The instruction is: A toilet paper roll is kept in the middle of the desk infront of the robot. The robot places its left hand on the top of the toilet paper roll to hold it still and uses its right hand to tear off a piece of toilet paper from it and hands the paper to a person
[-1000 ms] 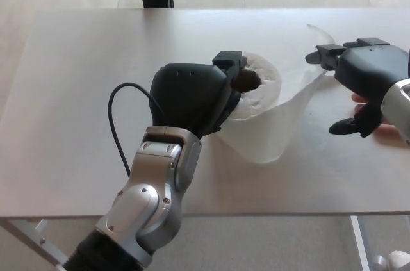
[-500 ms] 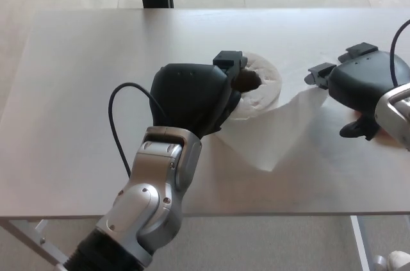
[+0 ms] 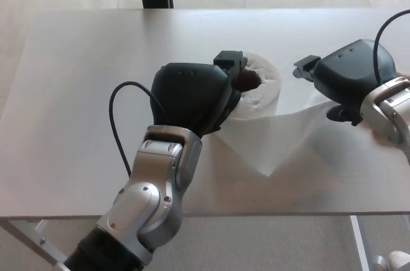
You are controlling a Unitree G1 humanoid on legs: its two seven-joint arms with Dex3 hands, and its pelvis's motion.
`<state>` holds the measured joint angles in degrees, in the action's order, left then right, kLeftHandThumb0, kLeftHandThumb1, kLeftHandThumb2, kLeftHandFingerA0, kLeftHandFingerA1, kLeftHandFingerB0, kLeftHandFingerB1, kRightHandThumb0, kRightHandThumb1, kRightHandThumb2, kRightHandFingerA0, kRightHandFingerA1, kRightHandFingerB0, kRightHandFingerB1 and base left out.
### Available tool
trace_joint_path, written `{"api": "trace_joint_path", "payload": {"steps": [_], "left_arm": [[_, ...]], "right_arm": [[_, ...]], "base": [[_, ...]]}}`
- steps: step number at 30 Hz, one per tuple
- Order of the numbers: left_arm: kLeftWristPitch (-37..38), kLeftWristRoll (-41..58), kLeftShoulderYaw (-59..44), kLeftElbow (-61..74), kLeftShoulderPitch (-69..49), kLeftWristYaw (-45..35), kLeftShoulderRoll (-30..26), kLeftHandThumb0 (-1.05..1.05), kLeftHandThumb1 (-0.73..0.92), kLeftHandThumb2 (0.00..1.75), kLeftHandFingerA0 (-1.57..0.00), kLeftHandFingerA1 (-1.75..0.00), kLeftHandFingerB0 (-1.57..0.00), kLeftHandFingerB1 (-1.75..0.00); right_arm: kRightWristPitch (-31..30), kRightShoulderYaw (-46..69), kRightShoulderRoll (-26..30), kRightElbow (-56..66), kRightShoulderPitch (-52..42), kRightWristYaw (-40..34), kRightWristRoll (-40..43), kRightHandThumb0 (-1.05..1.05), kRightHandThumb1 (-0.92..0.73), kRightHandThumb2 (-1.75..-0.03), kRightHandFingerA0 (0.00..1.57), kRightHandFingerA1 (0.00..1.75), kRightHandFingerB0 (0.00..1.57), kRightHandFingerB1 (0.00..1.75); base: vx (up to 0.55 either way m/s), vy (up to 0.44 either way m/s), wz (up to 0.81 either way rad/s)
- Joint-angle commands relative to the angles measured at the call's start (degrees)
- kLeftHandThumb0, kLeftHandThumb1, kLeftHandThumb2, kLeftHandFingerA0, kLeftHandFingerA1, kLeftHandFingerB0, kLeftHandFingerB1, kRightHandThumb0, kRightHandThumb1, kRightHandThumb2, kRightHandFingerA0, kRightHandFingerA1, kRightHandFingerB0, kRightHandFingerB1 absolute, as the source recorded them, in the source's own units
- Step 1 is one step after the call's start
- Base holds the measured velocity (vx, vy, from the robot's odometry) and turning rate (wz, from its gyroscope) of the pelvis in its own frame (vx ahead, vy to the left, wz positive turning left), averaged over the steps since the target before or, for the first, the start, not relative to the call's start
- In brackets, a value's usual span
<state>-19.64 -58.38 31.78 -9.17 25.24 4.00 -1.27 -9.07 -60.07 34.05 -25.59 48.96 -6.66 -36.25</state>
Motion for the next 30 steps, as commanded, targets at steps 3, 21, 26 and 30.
{"api": "trace_joint_path", "payload": {"steps": [3,21,26,30], "left_arm": [[-4.23,-0.03,1.11,-3.71,-2.76,-5.43,-1.47,-0.43,0.68,0.70,-0.83,-1.29,-0.62,-0.57],[-2.11,0.81,0.74,-4.59,-3.43,-1.91,-2.55,-0.43,0.68,0.71,-0.92,-1.46,-0.65,-0.61],[-2.37,0.88,1.19,-5.26,-3.54,-1.48,-2.50,-0.45,0.71,0.69,-0.85,-1.37,-0.70,-0.68],[-2.69,0.78,1.58,-4.95,-3.82,-1.62,-2.42,-0.44,0.71,0.72,-0.89,-1.45,-0.68,-0.73]], "right_arm": [[8.39,5.78,-2.86,-3.36,-3.25,-8.47,-6.70,-0.38,-0.55,-0.61,0.97,1.71,0.90,0.60],[13.70,13.27,-3.05,-4.89,-9.46,-12.67,-15.91,-0.34,-0.72,-0.73,0.93,1.75,0.79,1.52],[10.29,23.60,-8.39,-3.22,-15.02,-10.23,-6.76,-0.26,-0.56,-0.97,0.94,1.75,0.74,1.61],[4.14,36.80,-18.61,-0.79,-19.50,-10.93,3.54,-0.29,-0.57,-1.08,0.91,1.75,0.77,1.52]], "base": [[0.00,0.000,0.00],[0.00,0.000,0.00],[0.00,0.000,0.00],[0.00,0.000,0.00]]}}
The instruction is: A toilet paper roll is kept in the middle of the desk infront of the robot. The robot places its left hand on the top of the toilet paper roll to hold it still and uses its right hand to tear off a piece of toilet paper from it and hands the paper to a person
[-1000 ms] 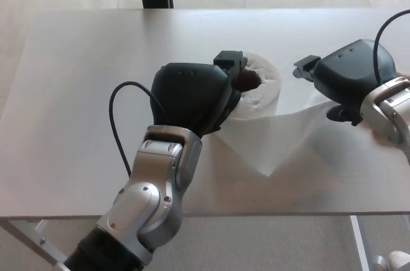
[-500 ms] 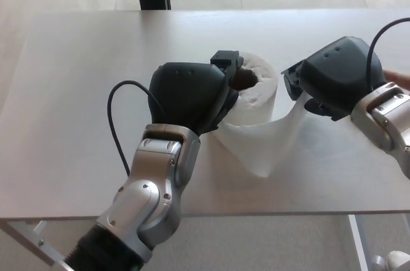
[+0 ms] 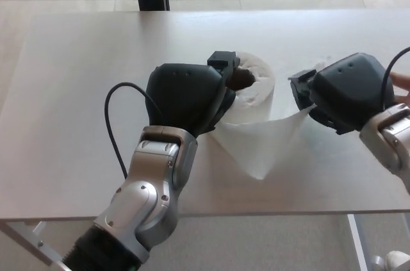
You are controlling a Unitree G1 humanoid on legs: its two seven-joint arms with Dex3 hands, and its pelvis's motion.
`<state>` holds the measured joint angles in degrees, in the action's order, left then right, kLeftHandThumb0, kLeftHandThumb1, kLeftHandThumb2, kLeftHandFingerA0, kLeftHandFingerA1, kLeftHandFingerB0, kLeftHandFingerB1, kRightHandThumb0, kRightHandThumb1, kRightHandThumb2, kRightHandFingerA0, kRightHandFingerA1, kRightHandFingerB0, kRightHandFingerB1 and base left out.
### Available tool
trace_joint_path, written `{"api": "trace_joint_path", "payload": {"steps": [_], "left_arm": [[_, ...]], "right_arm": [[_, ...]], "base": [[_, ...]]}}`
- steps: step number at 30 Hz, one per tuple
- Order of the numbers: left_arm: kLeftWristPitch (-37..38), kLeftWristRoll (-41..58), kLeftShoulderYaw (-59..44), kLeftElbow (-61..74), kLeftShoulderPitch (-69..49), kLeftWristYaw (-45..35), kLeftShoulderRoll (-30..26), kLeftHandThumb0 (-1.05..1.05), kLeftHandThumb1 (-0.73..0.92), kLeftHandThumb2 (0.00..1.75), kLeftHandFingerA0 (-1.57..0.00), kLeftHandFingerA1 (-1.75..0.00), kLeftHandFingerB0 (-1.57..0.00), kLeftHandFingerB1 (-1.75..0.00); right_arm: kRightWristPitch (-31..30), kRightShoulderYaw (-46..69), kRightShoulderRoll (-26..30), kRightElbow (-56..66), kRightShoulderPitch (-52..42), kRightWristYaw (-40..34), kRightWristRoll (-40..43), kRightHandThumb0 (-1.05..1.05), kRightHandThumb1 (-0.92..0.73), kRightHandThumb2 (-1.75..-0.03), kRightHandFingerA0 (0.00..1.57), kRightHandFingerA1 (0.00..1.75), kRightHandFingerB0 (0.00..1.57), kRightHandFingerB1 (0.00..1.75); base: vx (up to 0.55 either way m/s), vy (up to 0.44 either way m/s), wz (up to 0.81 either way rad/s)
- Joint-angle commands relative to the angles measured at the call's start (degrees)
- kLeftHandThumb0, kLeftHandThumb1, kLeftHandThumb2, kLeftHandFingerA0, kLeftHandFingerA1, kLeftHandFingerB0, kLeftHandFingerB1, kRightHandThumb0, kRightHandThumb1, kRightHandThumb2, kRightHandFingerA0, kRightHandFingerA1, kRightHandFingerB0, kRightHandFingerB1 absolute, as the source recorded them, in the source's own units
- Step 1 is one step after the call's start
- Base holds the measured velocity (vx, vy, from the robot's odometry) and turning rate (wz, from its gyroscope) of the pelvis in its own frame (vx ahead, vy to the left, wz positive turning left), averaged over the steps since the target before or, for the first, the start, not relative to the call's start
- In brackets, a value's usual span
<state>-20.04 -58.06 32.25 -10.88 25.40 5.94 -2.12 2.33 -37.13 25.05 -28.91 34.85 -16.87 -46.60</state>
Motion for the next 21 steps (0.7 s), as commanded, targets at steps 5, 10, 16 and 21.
{"api": "trace_joint_path", "payload": {"steps": [5,10,16,21], "left_arm": [[-2.55,0.18,1.63,-3.36,-3.99,-3.74,-1.66,-0.42,0.70,0.71,-0.91,-1.45,-0.63,-0.60],[-3.13,-0.10,2.01,-3.46,-4.21,-4.09,-1.60,-0.43,0.72,0.72,-0.88,-1.46,-0.73,-0.76],[-4.23,-0.57,2.17,-3.82,-4.40,-4.52,-1.30,-0.44,0.72,0.74,-0.88,-1.50,-0.61,-0.64],[-3.20,0.24,1.95,-3.79,-5.18,-3.73,-1.57,-0.44,0.74,0.69,-0.89,-1.40,-0.70,-0.76]], "right_arm": [[-9.78,25.36,-19.80,7.00,-8.27,-2.10,22.80,-0.27,-0.48,-1.23,0.99,1.75,0.87,1.39],[-9.99,35.90,-30.06,9.59,-7.67,-4.41,32.55,-0.29,-0.40,-1.38,1.03,1.75,0.91,1.53],[-13.34,45.26,-38.69,12.19,-5.61,-5.20,41.64,-0.30,-0.40,-1.29,1.11,1.75,0.87,1.62],[-16.53,51.75,-43.09,14.63,-4.61,-6.58,47.10,-0.28,-0.45,-1.22,1.13,1.75,0.91,1.54]], "base": [[0.00,0.000,0.00],[0.00,0.000,0.00],[0.00,0.000,0.00],[0.00,0.000,0.00]]}}
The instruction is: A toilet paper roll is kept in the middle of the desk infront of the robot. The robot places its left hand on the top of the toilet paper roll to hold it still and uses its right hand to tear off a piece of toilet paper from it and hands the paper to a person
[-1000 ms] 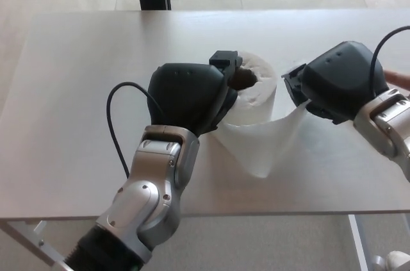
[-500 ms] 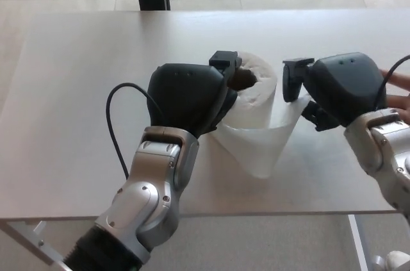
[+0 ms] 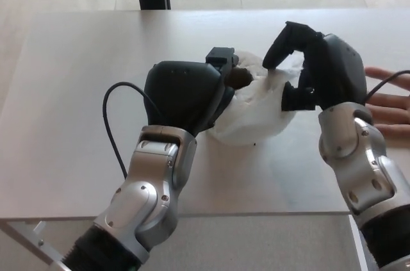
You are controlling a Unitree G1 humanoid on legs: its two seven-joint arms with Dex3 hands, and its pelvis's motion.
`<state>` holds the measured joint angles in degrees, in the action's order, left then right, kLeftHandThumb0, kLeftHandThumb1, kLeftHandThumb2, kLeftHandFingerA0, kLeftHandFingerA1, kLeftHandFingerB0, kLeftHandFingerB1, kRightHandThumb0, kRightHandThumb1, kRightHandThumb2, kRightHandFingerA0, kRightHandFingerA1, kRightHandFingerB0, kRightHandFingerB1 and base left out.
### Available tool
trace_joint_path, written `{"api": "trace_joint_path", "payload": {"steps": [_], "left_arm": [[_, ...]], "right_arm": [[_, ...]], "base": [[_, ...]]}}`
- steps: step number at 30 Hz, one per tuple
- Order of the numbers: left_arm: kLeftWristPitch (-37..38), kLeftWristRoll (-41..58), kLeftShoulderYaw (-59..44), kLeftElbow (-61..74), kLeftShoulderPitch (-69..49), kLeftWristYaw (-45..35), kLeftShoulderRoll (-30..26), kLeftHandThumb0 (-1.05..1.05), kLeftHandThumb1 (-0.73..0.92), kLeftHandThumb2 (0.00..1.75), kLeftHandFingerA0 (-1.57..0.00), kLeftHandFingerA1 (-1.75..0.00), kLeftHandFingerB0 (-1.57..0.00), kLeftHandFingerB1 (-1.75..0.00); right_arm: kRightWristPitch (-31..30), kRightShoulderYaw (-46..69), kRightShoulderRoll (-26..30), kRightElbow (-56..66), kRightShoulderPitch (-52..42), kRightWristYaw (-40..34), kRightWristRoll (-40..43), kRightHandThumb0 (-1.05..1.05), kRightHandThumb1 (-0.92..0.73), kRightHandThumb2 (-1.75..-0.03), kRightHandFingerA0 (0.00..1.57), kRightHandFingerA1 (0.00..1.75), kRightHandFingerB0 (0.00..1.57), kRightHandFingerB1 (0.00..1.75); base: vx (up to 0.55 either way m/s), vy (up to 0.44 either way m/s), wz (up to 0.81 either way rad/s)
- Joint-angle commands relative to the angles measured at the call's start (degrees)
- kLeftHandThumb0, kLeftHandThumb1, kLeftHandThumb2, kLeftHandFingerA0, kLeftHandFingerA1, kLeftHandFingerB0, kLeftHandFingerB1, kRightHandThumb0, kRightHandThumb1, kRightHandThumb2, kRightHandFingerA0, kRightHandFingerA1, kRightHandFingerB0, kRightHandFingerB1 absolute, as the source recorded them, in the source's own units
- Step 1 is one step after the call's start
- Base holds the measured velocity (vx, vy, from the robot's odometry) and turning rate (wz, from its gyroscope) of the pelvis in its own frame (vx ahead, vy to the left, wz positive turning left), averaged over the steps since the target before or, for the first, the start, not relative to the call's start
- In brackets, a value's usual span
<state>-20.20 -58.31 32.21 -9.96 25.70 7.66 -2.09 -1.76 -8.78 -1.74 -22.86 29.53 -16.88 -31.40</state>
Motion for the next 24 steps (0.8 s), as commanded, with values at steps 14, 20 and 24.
{"api": "trace_joint_path", "payload": {"steps": [14,20,24], "left_arm": [[-4.01,0.47,2.20,-4.25,-5.76,-6.23,-1.50,-0.44,0.72,0.74,-0.90,-1.52,-0.70,-0.73],[-3.63,0.52,2.43,-4.52,-6.18,-6.04,-1.79,-0.43,0.73,0.71,-0.96,-1.51,-0.62,-0.59],[-3.55,0.69,2.36,-4.87,-6.12,-5.89,-1.74,-0.44,0.71,0.78,-0.90,-1.52,-0.65,-0.69]], "right_arm": [[-12.44,34.73,-20.40,9.30,6.56,-10.40,40.12,-0.30,-0.57,-1.08,1.09,1.75,0.79,1.73],[-14.30,37.53,-20.55,10.85,10.75,-11.49,44.48,-0.25,-0.55,-1.22,1.08,1.75,0.84,1.60],[-15.31,38.85,-21.17,11.10,13.93,-13.52,46.80,-0.24,-0.52,-1.24,1.09,1.75,0.83,1.57]], "base": [[0.00,0.000,0.00],[0.00,0.000,0.00],[0.00,0.000,0.00]]}}
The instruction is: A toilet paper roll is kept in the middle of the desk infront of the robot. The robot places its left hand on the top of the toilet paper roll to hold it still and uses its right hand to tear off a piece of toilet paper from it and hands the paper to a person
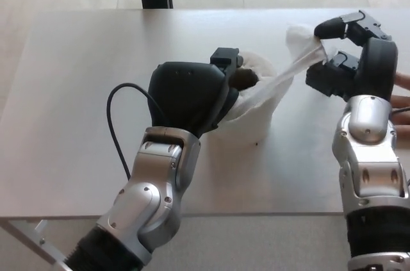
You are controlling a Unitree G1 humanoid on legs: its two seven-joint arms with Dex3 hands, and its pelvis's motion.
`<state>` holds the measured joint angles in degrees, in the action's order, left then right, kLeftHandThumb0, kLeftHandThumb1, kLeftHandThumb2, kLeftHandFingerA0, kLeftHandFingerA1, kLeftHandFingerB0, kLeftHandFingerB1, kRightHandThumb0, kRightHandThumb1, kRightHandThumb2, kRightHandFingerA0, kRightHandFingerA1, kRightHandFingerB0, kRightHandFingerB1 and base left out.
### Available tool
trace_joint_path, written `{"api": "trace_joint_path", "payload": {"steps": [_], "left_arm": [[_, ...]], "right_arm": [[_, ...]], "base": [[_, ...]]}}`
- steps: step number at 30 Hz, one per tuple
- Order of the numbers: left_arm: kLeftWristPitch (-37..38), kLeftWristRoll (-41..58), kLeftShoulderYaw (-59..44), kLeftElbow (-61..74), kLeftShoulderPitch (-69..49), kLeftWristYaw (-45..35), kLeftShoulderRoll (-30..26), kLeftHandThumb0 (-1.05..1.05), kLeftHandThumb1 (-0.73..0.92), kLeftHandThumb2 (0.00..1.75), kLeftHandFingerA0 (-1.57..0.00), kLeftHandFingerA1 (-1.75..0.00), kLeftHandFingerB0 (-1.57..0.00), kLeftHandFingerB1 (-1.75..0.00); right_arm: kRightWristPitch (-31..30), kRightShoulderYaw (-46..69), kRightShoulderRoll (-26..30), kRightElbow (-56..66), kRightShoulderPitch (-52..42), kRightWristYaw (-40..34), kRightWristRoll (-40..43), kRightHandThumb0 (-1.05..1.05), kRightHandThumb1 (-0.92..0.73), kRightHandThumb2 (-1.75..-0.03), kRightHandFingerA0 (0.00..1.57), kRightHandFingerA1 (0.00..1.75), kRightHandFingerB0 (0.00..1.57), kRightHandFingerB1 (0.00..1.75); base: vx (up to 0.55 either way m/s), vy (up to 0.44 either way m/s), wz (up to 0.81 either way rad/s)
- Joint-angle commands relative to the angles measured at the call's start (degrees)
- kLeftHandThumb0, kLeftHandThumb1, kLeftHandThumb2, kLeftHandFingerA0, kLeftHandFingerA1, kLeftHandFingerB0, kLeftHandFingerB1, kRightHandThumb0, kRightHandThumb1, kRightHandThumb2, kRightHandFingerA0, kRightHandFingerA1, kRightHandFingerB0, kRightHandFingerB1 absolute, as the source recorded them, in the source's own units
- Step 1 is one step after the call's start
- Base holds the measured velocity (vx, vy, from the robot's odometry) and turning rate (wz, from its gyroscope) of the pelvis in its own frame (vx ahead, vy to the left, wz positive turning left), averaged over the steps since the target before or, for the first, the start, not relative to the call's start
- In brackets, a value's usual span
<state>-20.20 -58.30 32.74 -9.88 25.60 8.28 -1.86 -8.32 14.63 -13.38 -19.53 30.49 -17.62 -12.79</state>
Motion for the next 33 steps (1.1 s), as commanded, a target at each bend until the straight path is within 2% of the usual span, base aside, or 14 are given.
{"api": "trace_joint_path", "payload": {"steps": [1,3,4,7,10,12,21,23,24,27,28,29,30,33], "left_arm": [[-3.42,0.70,1.83,-5.00,-6.01,-6.26,-1.93,-0.45,0.71,0.77,-0.90,-1.50,-0.68,-0.73],[-2.96,0.95,1.69,-4.99,-6.43,-5.01,-1.73,-0.43,0.69,0.74,-0.91,-1.55,-0.75,-0.93],[-3.06,0.48,2.09,-4.93,-6.54,-5.25,-1.95,-0.44,0.73,0.71,-0.88,-1.43,-0.68,-0.75],[-3.07,0.83,1.95,-4.82,-7.29,-4.48,-1.76,-0.44,0.73,0.70,-0.92,-1.47,-0.65,-0.61],[-3.69,0.71,2.20,-4.49,-7.88,-4.78,-1.50,-0.43,0.72,0.70,-0.92,-1.52,-0.66,-0.63],[-3.19,1.68,1.67,-4.67,-8.26,-4.02,-1.15,-0.41,0.69,0.74,-0.91,-1.61,-0.72,-0.73],[-3.52,0.25,2.83,-4.65,-8.64,-4.08,-1.67,-0.42,0.70,0.73,-0.89,-1.47,-0.72,-0.72],[-3.40,-0.09,3.18,-4.91,-8.50,-4.24,-1.98,-0.43,0.73,0.73,-0.89,-1.44,-0.69,-0.69],[-2.52,0.17,3.17,-5.21,-8.64,-3.18,-2.08,-0.43,0.72,0.69,-0.91,-1.32,-0.64,-0.62],[-1.57,0.73,3.35,-5.34,-8.86,-3.24,-2.32,-0.43,0.73,0.71,-0.94,-1.29,-0.57,-0.56],[-1.34,0.86,3.43,-5.30,-9.04,-3.09,-2.38,-0.43,0.72,0.73,-0.95,-1.34,-0.56,-0.55],[-1.52,0.80,3.53,-5.57,-9.05,-3.03,-2.28,-0.42,0.70,0.77,-0.93,-1.39,-0.61,-0.59],[-1.61,0.79,3.59,-5.68,-9.05,-2.99,-2.24,-0.42,0.70,0.77,-0.93,-1.39,-0.61,-0.59],[-2.17,0.28,3.53,-5.16,-9.55,-2.31,-2.46,-0.41,0.68,0.75,-0.97,-1.51,-0.63,-0.59]], "right_arm": [[-9.25,15.60,-9.71,8.23,13.42,-13.04,28.74,-0.23,-0.51,-1.25,1.08,1.75,0.81,1.59],[-10.28,15.35,-9.97,9.23,13.52,-13.18,28.72,-0.24,-0.47,-1.33,1.08,1.75,0.81,1.62],[-10.84,15.17,-10.14,9.70,13.69,-13.31,28.71,-0.23,-0.45,-1.40,1.09,1.75,0.84,1.61],[-11.79,15.41,-10.46,10.20,13.80,-13.45,29.77,-0.24,-0.46,-1.40,1.10,1.75,0.86,1.64],[-11.51,16.24,-10.49,9.74,15.48,-13.96,32.00,-0.27,-0.44,-1.42,1.10,1.75,0.83,1.71],[-12.05,17.37,-10.20,8.98,18.39,-16.26,33.25,-0.30,-0.61,-1.13,1.10,1.75,0.83,1.75],[-10.03,20.13,-7.73,5.88,27.57,-20.21,37.37,-0.34,-0.64,-1.09,1.11,1.75,0.79,1.73],[-10.62,21.09,-6.87,5.06,30.31,-21.90,38.18,-0.35,-0.75,-0.92,1.09,1.75,0.67,1.56],[-10.17,21.49,-6.47,4.74,31.67,-21.98,38.94,-0.35,-0.82,-0.80,1.09,1.75,0.65,1.68],[-10.28,22.01,-6.24,4.70,32.90,-22.52,39.44,-0.32,-0.81,-0.85,1.08,1.75,0.72,1.75],[-10.37,22.36,-5.91,4.35,33.32,-22.59,39.71,-0.30,-0.71,-1.01,1.09,1.75,0.78,1.75],[-10.16,22.96,-5.56,3.68,34.13,-23.39,39.91,-0.39,-0.88,-0.81,1.08,1.75,0.81,1.75],[-10.13,23.31,-5.39,3.34,34.57,-23.79,40.03,-0.39,-0.88,-0.81,1.08,1.75,0.81,1.75],[-7.59,23.91,-2.40,-0.44,36.84,-24.34,37.13,-0.32,-0.70,-0.99,1.06,1.75,0.87,1.62]], "base": [[0.00,0.000,0.00],[0.00,0.000,0.00],[0.00,0.000,0.00],[0.00,0.000,0.00],[0.00,0.000,0.00],[0.00,0.000,0.00],[0.00,0.000,0.00],[0.00,0.000,0.00],[0.00,0.000,0.00],[0.00,0.000,0.00],[0.00,0.000,0.00],[0.00,0.000,0.00],[0.00,0.000,0.00],[0.00,0.000,0.00]]}}
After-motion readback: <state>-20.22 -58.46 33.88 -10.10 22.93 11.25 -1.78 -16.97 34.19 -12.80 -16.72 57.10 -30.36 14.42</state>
